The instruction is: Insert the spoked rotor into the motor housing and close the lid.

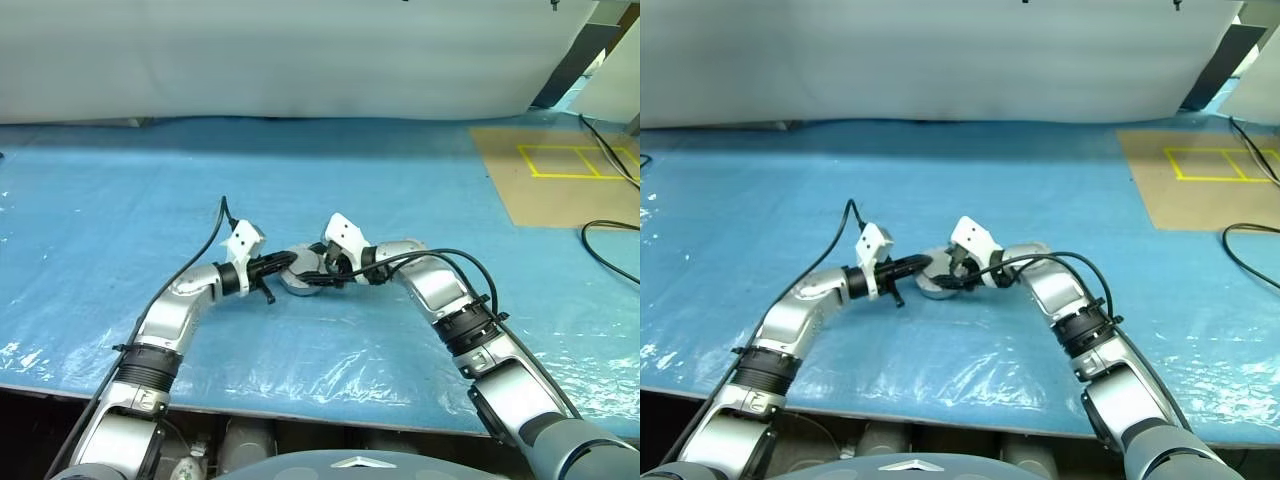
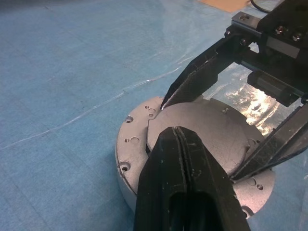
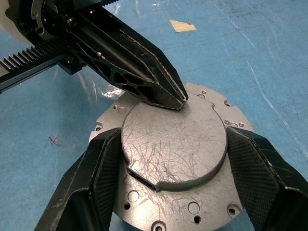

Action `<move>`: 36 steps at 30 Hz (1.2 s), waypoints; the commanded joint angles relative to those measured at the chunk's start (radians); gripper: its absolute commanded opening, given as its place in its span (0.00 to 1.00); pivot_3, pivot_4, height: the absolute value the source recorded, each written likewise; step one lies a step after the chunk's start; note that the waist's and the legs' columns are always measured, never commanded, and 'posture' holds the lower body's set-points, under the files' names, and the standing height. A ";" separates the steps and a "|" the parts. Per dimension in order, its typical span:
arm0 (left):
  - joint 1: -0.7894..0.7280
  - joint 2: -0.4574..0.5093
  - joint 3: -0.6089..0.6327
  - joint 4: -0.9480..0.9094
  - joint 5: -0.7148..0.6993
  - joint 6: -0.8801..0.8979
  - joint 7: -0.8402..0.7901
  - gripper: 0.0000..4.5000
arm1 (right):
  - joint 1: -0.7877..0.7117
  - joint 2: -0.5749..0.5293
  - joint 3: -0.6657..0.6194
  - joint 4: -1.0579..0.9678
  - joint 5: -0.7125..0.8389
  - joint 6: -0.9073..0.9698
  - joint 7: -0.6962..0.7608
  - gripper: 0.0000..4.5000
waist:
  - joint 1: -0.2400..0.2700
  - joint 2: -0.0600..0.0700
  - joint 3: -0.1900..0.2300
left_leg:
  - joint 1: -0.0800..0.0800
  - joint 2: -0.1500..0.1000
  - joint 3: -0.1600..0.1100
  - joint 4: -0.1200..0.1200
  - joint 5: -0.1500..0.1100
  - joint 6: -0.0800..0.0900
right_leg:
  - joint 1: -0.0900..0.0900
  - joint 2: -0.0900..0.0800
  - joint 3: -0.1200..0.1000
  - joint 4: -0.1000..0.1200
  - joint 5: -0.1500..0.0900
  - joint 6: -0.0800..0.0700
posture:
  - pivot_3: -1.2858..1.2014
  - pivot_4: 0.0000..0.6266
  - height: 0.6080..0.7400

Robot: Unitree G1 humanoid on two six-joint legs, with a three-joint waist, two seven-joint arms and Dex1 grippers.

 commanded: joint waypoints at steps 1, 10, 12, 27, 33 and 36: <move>0.028 0.011 -0.034 -0.043 0.001 0.007 -0.054 0.00 | 0.076 -0.060 0.036 0.224 -0.095 -0.010 -0.027 0.66 | 0.000 0.000 0.000 | 0.001 0.000 0.000 0.000 0.000 0.000 | 0.000 0.000 0.000 0.000 0.000 0.000 | 0.52 0.24 1.00; 0.049 0.025 -0.049 -0.059 0.024 0.002 -0.069 0.00 | 0.081 -0.036 0.008 0.133 -0.046 0.025 -0.005 1.00 | 0.001 0.000 0.001 | -0.002 0.000 0.000 -0.003 0.000 0.000 | -0.003 0.000 0.000 -0.004 0.000 0.000 | 0.52 0.24 1.00; 0.044 0.020 -0.043 -0.055 0.022 0.004 -0.061 0.00 | 0.082 -0.047 -0.020 0.081 -0.021 0.032 0.012 1.00 | 0.002 0.000 0.001 | -0.003 -0.001 0.000 -0.003 0.000 0.000 | -0.003 0.000 0.000 -0.004 0.000 0.000 | 0.52 0.24 1.00; 0.031 0.003 -0.022 -0.046 0.021 0.007 -0.046 0.00 | 0.093 -0.098 -0.245 -0.173 0.202 0.094 0.069 1.00 | -0.001 -0.003 0.015 | -0.040 0.001 0.002 0.009 0.002 -0.006 | -0.026 0.004 -0.007 0.007 0.007 -0.001 | 0.52 0.24 1.00; 0.035 0.005 -0.023 -0.055 0.025 0.006 -0.039 0.00 | 0.078 -0.091 -0.322 -0.127 0.366 0.462 0.058 1.00 | 0.000 -0.001 0.019 | -0.036 0.001 0.002 0.011 0.002 -0.005 | -0.023 0.003 -0.006 0.008 0.007 -0.002 | 0.52 0.24 1.00; 0.039 0.007 -0.021 -0.060 0.024 0.006 -0.039 0.00 | 0.066 -0.060 -0.363 -0.050 0.434 0.642 0.034 1.00 | 0.001 -0.001 0.019 | -0.036 0.001 0.002 0.012 0.002 -0.005 | -0.023 0.003 -0.007 0.009 0.007 -0.002 | 0.52 0.24 1.00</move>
